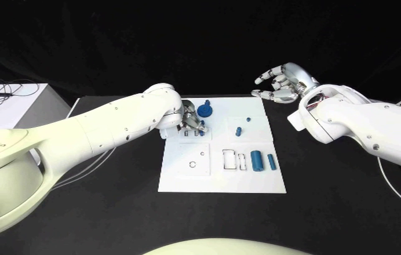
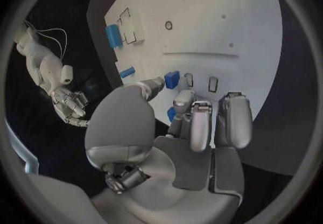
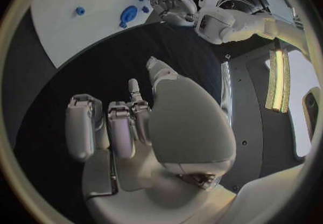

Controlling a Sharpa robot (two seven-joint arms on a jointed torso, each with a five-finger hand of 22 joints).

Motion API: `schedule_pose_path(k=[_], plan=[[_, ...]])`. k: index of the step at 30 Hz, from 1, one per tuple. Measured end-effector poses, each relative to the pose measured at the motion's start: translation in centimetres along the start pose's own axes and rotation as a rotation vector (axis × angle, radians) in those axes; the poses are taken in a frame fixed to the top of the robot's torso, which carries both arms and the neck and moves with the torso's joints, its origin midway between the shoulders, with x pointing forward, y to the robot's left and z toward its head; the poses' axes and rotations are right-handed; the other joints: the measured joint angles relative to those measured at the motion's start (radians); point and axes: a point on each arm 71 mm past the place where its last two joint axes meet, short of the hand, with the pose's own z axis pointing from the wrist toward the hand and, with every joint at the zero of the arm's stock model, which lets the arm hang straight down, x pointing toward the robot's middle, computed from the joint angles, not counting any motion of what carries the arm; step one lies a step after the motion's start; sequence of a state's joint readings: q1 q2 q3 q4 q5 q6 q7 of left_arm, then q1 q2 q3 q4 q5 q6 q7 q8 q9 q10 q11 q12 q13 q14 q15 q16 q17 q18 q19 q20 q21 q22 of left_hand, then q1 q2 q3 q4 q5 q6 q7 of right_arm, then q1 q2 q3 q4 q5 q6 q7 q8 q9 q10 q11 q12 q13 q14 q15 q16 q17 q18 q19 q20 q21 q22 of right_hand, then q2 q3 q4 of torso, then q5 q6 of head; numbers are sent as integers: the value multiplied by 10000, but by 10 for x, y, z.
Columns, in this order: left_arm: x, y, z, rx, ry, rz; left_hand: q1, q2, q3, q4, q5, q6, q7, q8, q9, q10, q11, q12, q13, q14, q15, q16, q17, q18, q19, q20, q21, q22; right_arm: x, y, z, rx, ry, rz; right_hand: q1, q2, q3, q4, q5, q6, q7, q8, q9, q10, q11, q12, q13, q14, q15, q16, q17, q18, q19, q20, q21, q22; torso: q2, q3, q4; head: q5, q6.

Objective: Assemble the parts on the task board

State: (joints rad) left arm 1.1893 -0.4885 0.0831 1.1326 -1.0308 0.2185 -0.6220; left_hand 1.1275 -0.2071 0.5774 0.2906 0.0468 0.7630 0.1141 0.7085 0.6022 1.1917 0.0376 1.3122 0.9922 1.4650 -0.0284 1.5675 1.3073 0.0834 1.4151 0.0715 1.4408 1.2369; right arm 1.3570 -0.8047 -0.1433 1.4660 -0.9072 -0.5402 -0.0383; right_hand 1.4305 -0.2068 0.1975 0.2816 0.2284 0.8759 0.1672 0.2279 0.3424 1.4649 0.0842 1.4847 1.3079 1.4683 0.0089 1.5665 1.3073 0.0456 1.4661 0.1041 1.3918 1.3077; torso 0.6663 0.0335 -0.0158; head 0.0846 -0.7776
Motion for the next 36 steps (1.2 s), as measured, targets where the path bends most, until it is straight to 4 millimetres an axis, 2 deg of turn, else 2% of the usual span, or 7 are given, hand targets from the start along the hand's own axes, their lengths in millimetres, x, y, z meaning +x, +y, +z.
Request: schedule_pose_path(k=[5,11,15,19,28,29,36], plan=[[0,0,0,21,23,-14,150,-137,650,-42,0,74,-74,8,215,0,0,0,36,0,0,0,0,0,0,0,0,-1,0,0,0,2,6,-36,0,0,0,0,0,-5,6,0,0,0,0,0,-1,0,0,0,0,1,0,0,0,-1,-1,1,0,2,-9],[1,-1,-1,81,129,-167,467,-216,1879,-308,73,198,-208,481,853,80,-184,-46,92,1,-109,0,0,1,0,-108,0,8,1,0,1,9,15,-58,0,0,0,0,0,-5,6,0,-1,0,0,0,-1,0,0,0,0,0,0,0,0,-1,-1,1,-2,-11,-19],[2,0,-1,117,228,-361,447,-315,2617,-742,1041,78,-332,727,1133,112,-291,-46,146,16,-204,0,0,0,35,-217,0,44,1,0,1,23,17,-69,0,0,0,0,0,-5,6,0,-1,0,0,0,-2,0,0,0,0,1,0,0,0,-2,-1,0,-5,-19,-29],[2,1,-1,155,315,-599,408,-355,2610,-750,1922,24,-383,909,1133,167,-345,-84,195,-16,-236,0,0,0,70,-253,0,72,1,-1,1,45,18,-80,0,0,0,0,0,-5,5,0,0,0,0,0,-2,0,0,0,0,0,0,0,0,-2,-1,1,-1,-26,-34],[1,3,-4,260,352,-1070,244,-280,2573,-786,2566,-36,-428,910,1133,255,-432,-141,254,19,-271,0,0,1,71,-252,46,95,1,-1,1,77,27,-88,0,0,0,0,0,-5,6,40,8,0,0,0,-3,0,0,0,0,1,0,0,0,-3,-5,3,2,-18,-36],[1,4,-4,264,342,-1114,158,-320,2573,-786,2669,-37,-428,1179,1133,295,-430,-142,254,20,-271,0,0,0,71,-252,46,104,1,-2,1,81,27,-89,1,0,0,0,0,-5,5,40,9,0,0,0,-3,0,0,0,0,0,0,0,0,-3,-8,5,5,-15,-38],[-2,12,-8,230,208,-1399,-3,-370,2573,-786,3032,-54,-411,1378,1133,420,-448,-143,314,19,-341,0,0,1,107,-288,46,171,0,-3,1,108,21,-97,0,0,0,0,0,-41,-30,40,8,0,0,0,-4,0,0,0,0,0,0,0,0,-4,-17,7,20,-2,-50]])
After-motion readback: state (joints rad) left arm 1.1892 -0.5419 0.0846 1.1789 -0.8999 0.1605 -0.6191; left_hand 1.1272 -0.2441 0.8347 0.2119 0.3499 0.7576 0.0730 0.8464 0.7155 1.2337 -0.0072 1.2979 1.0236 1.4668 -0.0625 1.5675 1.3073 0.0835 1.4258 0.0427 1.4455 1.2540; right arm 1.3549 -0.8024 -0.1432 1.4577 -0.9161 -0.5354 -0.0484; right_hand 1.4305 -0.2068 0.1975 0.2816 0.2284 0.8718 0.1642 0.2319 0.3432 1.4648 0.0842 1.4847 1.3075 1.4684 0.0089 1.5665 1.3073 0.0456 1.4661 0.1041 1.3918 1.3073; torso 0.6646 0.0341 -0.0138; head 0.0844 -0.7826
